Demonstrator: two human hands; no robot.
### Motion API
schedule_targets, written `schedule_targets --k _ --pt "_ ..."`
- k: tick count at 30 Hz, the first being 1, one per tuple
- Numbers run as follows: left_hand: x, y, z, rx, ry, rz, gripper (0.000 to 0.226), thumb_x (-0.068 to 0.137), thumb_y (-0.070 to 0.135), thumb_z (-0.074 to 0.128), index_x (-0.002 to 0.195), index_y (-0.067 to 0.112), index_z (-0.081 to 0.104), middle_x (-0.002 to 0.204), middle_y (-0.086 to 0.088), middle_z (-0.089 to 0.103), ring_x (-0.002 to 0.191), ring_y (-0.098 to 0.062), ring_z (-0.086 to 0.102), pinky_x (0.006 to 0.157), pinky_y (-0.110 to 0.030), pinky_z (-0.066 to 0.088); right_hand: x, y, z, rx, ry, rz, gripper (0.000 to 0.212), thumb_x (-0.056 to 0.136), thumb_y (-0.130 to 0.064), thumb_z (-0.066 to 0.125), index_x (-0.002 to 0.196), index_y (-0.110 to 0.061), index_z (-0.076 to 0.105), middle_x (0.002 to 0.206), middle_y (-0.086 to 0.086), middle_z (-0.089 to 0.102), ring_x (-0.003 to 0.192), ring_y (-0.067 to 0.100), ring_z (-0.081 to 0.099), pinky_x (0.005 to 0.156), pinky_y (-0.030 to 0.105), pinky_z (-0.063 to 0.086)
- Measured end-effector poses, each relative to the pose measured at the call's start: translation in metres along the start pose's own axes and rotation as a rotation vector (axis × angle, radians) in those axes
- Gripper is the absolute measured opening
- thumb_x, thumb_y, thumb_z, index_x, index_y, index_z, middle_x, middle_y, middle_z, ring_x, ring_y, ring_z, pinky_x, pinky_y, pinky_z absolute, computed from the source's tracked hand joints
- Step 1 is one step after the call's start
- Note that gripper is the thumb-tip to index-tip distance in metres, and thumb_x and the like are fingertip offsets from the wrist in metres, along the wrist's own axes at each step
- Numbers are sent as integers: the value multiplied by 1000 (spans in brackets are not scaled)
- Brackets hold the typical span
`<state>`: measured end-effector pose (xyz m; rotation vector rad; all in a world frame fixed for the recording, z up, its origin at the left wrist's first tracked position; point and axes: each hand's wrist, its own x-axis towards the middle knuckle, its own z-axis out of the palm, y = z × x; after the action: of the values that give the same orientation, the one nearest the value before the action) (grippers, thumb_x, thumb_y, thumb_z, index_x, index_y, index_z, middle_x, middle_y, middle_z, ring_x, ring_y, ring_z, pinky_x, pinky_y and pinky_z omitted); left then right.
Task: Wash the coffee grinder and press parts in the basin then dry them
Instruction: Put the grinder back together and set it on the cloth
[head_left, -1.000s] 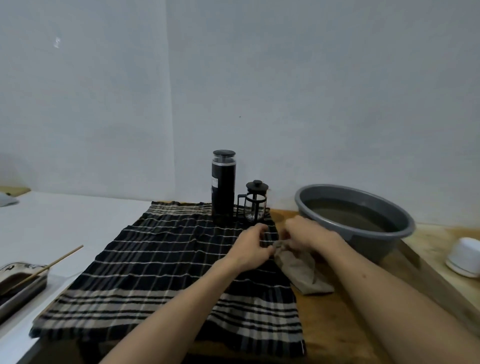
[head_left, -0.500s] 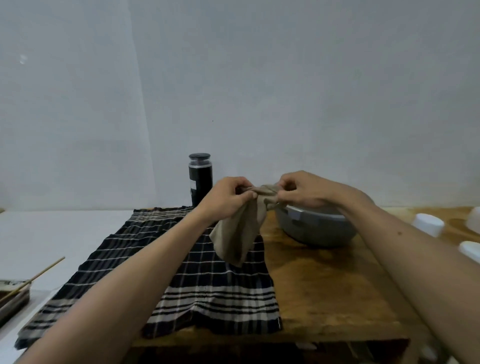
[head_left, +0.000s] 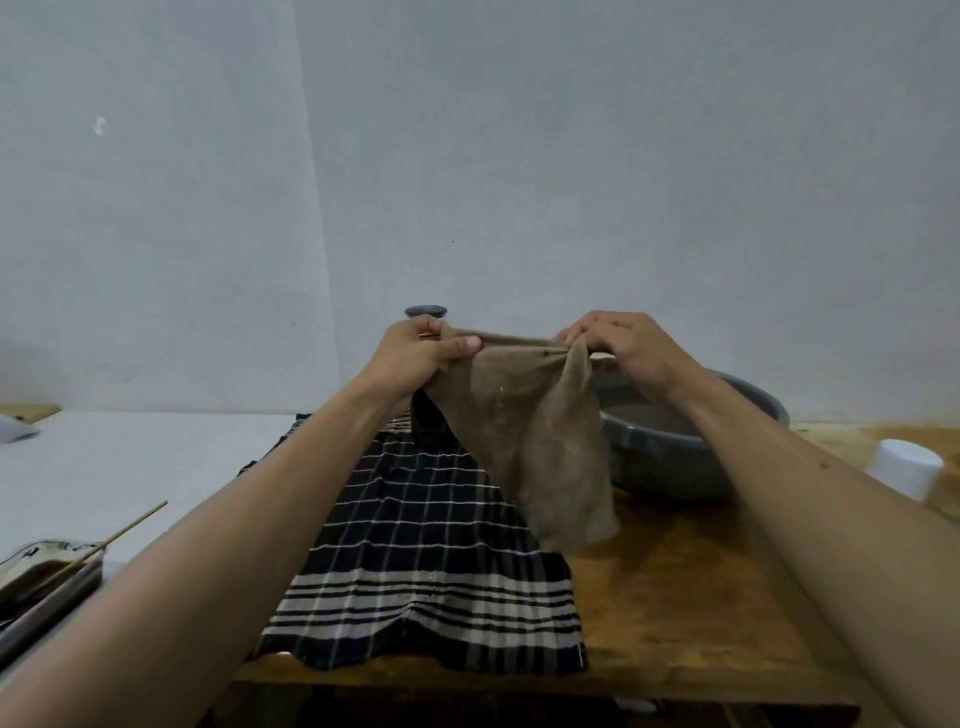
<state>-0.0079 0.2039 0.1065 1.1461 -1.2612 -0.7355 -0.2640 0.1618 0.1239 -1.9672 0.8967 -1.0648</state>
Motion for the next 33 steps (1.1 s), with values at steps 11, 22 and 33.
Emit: schedule_targets --k 11,22,33 --pt "9 37 1 -30 116 155 15 86 25 85 90 14 75 77 -5 72 62 -11 64 56 -21 50 4 14 15 345 -334 256 22 83 -28 74 99 -14 67 87 1 68 73 14 63 58 24 53" --pt "-5 -41 -29 -180 -364 -811 39 86 43 76 100 7 69 92 -13 75 80 -27 71 78 -41 61 9 53 46 530 64 581 30 101 -2 55 129 -12 61 121 13 64 99 19 65 58 24 57" --pt "7 -29 -28 337 -7 -541 49 76 7 89 114 -1 60 115 -15 70 111 -30 66 85 -37 53 11 42 16 493 -21 573 38 89 9 65 124 -5 66 132 14 61 116 19 62 89 26 56"
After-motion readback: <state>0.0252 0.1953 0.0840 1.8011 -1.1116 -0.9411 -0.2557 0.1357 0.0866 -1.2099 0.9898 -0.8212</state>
